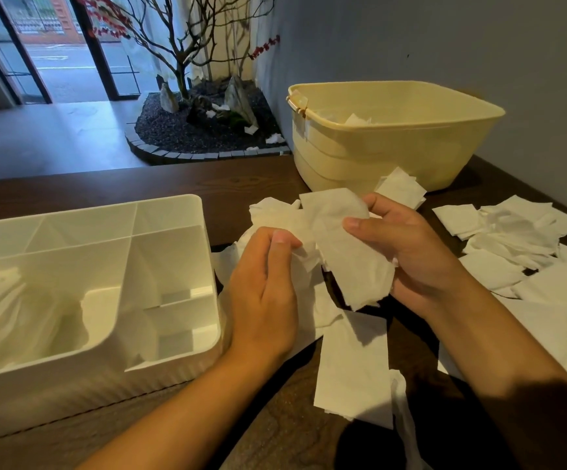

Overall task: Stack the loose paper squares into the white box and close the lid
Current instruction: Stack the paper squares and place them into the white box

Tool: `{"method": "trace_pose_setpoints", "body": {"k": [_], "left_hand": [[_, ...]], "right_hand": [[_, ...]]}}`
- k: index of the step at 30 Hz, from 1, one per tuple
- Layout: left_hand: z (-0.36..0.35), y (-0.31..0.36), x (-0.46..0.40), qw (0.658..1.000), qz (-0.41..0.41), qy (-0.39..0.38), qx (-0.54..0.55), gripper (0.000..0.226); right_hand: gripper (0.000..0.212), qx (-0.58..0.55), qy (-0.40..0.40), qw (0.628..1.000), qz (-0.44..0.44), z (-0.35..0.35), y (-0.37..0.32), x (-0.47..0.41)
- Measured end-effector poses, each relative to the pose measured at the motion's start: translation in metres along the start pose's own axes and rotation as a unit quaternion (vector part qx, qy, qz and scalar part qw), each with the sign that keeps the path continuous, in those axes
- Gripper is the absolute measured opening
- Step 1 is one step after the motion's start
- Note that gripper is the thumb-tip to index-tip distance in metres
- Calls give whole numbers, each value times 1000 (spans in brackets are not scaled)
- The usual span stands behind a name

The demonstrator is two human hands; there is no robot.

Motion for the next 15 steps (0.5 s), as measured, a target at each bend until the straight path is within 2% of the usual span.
{"method": "trace_pose_setpoints", "body": {"k": [2, 5, 6, 9, 11, 15], "left_hand": [[-2, -3, 0, 1000, 0, -12, 6, 35], [-4, -6, 1, 996, 55, -35, 64, 43], [-4, -4, 2, 995, 59, -41, 74, 39], [-7, 3, 3, 994, 53, -52, 83, 5], [-8, 2, 3, 995, 48, -54, 69, 20], [-3, -6, 1, 994, 82, -39, 54, 32]], "right_hand": [[31, 12, -9, 1000, -3, -4, 3, 2], [17, 85, 8, 996, 7, -7, 9, 1], [16, 108, 22, 994, 14, -7, 11, -1], [22, 147, 47, 987, 34, -8, 16, -1], [21, 154, 58, 986, 30, -9, 19, -1], [17, 189, 56, 980, -12, -5, 21, -3]]}}
Point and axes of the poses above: each hand's wrist, its own x-axis away from the middle knuckle, its own z-axis out of the back of the hand, y = z × x, the point moved 7 cm from there along -x, towards the middle knuckle, and after that the axes turned 10 degrees about y, right-handed, at the moved point
